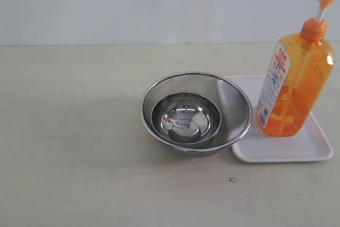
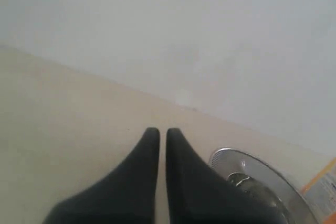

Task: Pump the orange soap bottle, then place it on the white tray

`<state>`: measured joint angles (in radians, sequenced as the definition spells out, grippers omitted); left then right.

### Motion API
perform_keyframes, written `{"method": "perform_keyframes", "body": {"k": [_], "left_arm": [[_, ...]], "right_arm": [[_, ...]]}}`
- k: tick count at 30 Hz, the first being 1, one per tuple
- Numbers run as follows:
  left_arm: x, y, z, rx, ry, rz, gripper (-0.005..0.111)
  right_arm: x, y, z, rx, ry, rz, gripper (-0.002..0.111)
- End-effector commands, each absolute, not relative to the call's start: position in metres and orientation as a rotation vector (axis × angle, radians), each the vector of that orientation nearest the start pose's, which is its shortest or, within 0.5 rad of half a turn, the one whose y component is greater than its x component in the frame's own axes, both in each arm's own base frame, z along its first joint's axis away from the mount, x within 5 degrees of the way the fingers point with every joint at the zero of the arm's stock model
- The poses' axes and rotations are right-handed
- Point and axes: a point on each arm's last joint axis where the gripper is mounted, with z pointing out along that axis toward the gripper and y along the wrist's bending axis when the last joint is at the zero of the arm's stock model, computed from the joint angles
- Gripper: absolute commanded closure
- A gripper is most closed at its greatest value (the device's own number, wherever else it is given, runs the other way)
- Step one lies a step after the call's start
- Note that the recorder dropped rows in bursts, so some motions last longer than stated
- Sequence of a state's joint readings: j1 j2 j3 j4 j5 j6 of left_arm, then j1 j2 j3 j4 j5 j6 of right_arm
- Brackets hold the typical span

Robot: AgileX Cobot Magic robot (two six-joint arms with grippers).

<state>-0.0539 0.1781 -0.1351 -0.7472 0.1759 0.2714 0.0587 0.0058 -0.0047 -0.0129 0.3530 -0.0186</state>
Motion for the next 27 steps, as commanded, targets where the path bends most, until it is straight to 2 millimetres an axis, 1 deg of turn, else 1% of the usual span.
{"method": "perform_keyframes", "body": {"k": [1, 3, 4, 6, 10, 12, 14, 18, 21, 24, 27], "left_arm": [[0.068, -0.006, 0.237, -0.199, 1.629, -0.313, 0.102], [0.068, -0.006, 0.237, -0.060, 1.633, -0.174, 0.102], [0.068, -0.006, 0.235, -0.025, 1.638, -0.137, 0.102], [0.069, -0.005, 0.224, 0.030, 1.666, -0.071, 0.102], [0.070, -0.005, 0.204, 0.021, 1.707, -0.075, 0.102], [0.070, -0.004, 0.198, 0.018, 1.703, -0.072, 0.102], [0.070, -0.004, 0.199, 0.016, 1.693, -0.071, 0.102], [0.069, -0.005, 0.192, 0.026, 1.773, -0.078, 0.102], [0.069, -0.005, 0.191, 0.023, 1.777, -0.081, 0.102], [0.069, -0.005, 0.190, -0.031, 1.790, -0.127, 0.102], [0.067, -0.006, 0.187, -0.050, 1.821, -0.145, 0.102]], "right_arm": [[0.053, 0.003, 0.182, -0.076, 1.825, 0.015, 0.108], [0.053, 0.003, 0.182, -0.076, 1.825, 0.015, 0.108], [0.053, 0.003, 0.182, -0.076, 1.825, 0.015, 0.108], [0.053, 0.003, 0.182, -0.076, 1.825, 0.015, 0.108], [0.053, 0.003, 0.182, -0.076, 1.825, 0.015, 0.108], [0.053, 0.003, 0.182, -0.076, 1.825, 0.015, 0.108], [0.053, 0.003, 0.182, -0.076, 1.825, 0.015, 0.108], [0.053, 0.003, 0.182, -0.076, 1.825, 0.015, 0.108], [0.053, 0.003, 0.182, -0.076, 1.825, 0.015, 0.108], [0.053, 0.003, 0.182, -0.076, 1.825, 0.015, 0.108], [0.053, 0.003, 0.182, -0.076, 1.825, 0.015, 0.108]]}}
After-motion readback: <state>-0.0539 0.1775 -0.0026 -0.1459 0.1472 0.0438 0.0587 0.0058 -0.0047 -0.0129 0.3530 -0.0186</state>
